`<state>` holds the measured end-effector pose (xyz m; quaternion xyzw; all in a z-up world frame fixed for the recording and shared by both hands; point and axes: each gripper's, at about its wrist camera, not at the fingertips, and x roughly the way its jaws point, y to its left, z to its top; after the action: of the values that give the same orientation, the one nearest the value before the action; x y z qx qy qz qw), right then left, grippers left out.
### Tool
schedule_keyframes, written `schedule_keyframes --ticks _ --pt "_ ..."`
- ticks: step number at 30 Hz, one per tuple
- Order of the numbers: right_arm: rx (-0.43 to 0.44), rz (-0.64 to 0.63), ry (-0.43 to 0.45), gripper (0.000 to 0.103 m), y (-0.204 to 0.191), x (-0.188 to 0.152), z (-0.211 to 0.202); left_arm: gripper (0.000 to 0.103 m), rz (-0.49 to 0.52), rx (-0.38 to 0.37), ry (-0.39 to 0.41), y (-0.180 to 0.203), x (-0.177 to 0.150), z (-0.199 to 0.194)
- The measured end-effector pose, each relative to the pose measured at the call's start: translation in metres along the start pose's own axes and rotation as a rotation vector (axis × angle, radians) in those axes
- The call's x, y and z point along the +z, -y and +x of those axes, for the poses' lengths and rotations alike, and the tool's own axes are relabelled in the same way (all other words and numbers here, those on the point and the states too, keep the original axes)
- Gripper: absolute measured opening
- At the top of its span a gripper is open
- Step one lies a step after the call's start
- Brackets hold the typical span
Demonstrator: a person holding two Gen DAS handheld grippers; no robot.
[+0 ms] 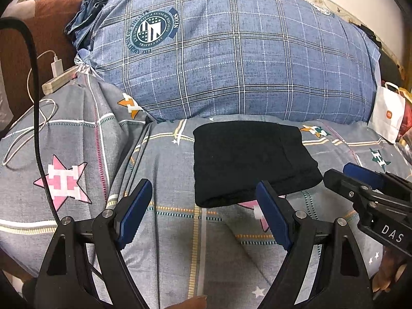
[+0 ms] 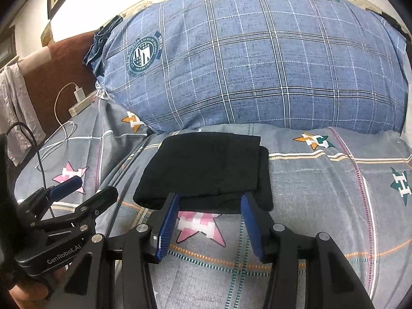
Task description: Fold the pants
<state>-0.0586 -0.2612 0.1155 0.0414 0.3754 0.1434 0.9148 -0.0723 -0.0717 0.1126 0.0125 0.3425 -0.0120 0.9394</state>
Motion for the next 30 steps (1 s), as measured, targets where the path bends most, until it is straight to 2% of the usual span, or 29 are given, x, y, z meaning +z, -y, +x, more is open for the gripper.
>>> schedule_keyframes --ticks 30 --pt "0.003 -0.003 -0.037 0.049 -0.002 -0.003 0.016 0.083 -0.005 -0.014 -0.034 0.002 -0.002 0.015"
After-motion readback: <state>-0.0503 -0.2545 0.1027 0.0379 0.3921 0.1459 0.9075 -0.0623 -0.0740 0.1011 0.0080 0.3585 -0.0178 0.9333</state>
